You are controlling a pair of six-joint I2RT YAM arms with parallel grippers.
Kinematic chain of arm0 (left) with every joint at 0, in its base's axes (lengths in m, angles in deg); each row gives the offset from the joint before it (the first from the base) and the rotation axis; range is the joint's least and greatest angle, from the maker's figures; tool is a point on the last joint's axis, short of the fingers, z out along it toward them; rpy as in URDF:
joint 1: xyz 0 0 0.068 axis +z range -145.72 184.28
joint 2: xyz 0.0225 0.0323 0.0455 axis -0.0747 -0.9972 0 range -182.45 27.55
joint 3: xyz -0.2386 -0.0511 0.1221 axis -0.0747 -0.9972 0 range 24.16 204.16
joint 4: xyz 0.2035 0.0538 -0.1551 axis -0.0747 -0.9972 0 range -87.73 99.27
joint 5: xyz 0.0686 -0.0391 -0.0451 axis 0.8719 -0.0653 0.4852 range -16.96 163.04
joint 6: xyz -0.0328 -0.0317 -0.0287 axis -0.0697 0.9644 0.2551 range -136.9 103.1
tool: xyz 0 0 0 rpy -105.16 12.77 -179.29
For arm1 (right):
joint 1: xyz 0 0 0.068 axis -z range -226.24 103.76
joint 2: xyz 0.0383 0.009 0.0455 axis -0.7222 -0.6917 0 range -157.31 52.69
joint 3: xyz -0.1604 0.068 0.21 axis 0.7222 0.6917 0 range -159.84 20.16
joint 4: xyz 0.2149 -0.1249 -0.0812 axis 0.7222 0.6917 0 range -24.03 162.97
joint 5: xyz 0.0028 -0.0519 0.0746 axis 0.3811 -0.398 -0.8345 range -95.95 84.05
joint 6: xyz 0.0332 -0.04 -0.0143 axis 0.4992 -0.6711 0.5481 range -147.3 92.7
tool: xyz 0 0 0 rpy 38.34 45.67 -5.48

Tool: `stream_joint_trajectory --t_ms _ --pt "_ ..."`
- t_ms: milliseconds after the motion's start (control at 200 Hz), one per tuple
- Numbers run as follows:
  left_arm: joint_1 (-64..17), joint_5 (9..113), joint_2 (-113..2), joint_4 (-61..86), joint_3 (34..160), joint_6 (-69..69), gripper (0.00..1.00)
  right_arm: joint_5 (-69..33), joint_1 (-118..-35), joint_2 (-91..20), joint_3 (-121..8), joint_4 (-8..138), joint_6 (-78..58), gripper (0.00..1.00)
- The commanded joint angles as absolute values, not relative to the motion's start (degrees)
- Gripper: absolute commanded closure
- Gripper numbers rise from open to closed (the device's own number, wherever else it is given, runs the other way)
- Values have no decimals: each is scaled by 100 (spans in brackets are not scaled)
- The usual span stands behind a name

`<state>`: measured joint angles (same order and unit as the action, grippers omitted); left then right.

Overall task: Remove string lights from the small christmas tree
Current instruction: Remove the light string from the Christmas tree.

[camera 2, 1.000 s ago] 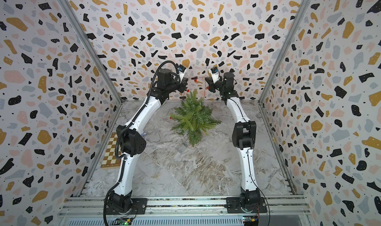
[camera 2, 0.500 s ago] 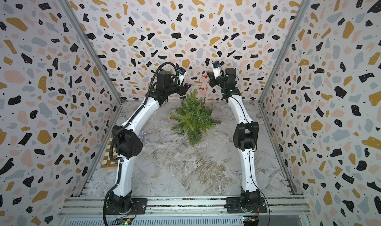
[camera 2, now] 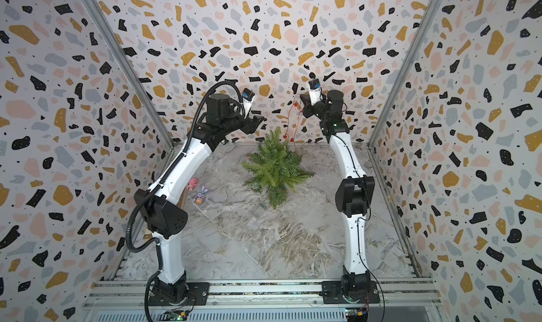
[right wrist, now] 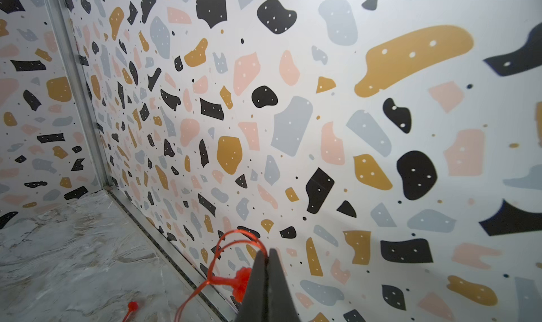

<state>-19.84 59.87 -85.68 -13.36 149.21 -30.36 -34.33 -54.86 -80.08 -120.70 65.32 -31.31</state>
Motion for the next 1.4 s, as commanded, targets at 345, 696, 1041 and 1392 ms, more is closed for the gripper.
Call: stream_joint_trajectory --t_ms 345,696,1041,1392 --pt "-1946 5876 -6658 -910 12398 -2868 30 -3060 -5155 -7364 -12023 6796 -3084 100" --pt "-1844 6108 -5556 -761 11103 -2725 30 -2918 -4899 -6861 -11398 6923 -3146 100" --pt "-1754 6100 -4877 -940 10596 -2503 30 -2696 -4727 -6268 -10519 6853 -3202 100" --pt "-1733 6152 -4515 -1134 10363 -2506 30 -2672 -4547 -6052 -10426 7022 -3202 100"
